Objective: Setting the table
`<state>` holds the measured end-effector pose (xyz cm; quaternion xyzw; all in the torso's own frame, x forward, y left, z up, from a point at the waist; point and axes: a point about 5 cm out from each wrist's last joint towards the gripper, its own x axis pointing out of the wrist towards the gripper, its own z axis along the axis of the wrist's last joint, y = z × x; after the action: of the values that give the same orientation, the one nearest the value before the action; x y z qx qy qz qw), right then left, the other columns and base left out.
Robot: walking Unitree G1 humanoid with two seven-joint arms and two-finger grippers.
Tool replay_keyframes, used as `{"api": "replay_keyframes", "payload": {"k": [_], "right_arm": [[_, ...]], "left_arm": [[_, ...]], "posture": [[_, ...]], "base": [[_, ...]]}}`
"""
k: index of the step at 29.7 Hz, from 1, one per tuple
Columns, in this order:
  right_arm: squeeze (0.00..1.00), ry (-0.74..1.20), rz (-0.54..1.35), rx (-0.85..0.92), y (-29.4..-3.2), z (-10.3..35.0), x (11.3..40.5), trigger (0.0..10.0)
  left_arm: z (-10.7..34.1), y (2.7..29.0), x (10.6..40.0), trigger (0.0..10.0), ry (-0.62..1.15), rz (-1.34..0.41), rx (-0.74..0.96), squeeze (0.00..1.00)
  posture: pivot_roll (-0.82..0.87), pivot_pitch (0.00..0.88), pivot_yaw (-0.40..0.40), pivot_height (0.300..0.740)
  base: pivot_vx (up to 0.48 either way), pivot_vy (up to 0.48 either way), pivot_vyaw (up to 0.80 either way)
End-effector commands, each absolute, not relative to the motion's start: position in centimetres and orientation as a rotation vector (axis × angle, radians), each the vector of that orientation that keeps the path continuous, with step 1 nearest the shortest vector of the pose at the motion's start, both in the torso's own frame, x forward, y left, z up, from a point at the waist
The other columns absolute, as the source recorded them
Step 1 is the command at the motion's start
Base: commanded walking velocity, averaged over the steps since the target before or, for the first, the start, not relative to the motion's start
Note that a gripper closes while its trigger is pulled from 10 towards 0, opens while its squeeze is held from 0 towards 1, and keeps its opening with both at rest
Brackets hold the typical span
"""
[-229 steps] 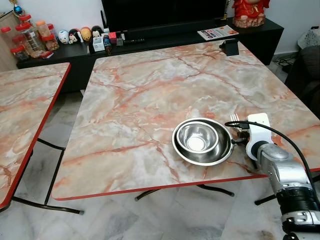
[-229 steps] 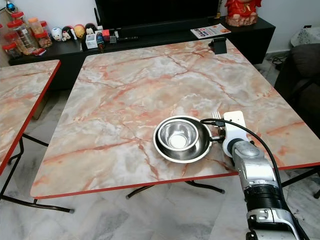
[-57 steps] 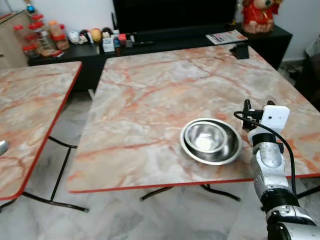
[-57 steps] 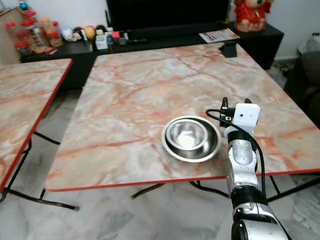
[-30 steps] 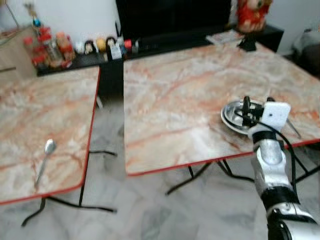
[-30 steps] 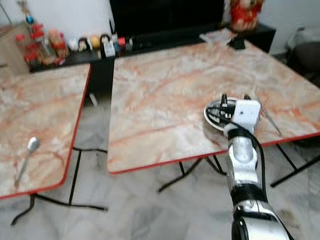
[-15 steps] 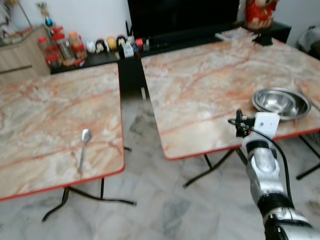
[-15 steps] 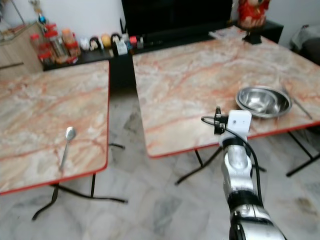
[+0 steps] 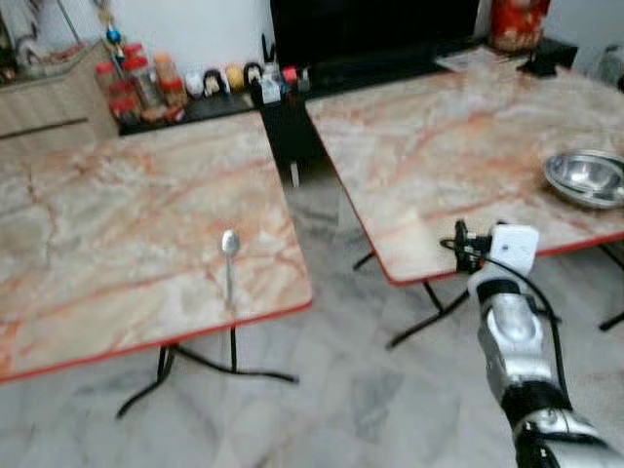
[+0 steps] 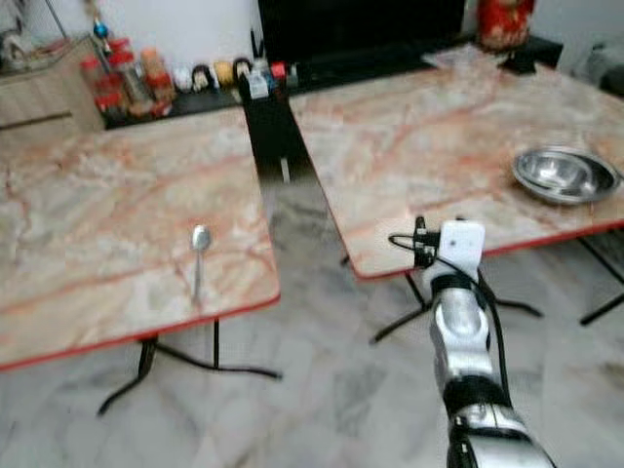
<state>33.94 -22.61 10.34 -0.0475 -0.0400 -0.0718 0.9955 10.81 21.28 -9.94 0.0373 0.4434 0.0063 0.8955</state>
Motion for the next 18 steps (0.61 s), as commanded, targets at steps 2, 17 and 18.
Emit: {"api": "replay_keyframes", "payload": {"k": [2,17,18], "right_arm": [[0.0,-0.081,-0.117,-0.094,-21.8,10.65,34.4,10.0],[0.0,-0.085,-0.12,-0.139,-22.26,11.51,34.97,10.0],[0.0,-0.083,-0.126,-0.134,-22.37,11.55,34.98,10.0]], "left_arm": [[-10.1,21.9,9.94,10.0,0.949,0.033,0.079,0.0],[-10.13,21.76,9.94,10.0,0.949,0.036,0.076,0.0],[-10.13,21.75,9.94,10.0,0.949,0.036,0.076,0.0]], "posture": [[-0.11,0.017,0.087,0.736],[-0.11,0.015,0.076,0.736],[-0.11,0.015,0.076,0.736]], "base": [[0.0,0.326,0.0],[0.0,0.326,0.4],[0.0,0.266,0.0]]}}
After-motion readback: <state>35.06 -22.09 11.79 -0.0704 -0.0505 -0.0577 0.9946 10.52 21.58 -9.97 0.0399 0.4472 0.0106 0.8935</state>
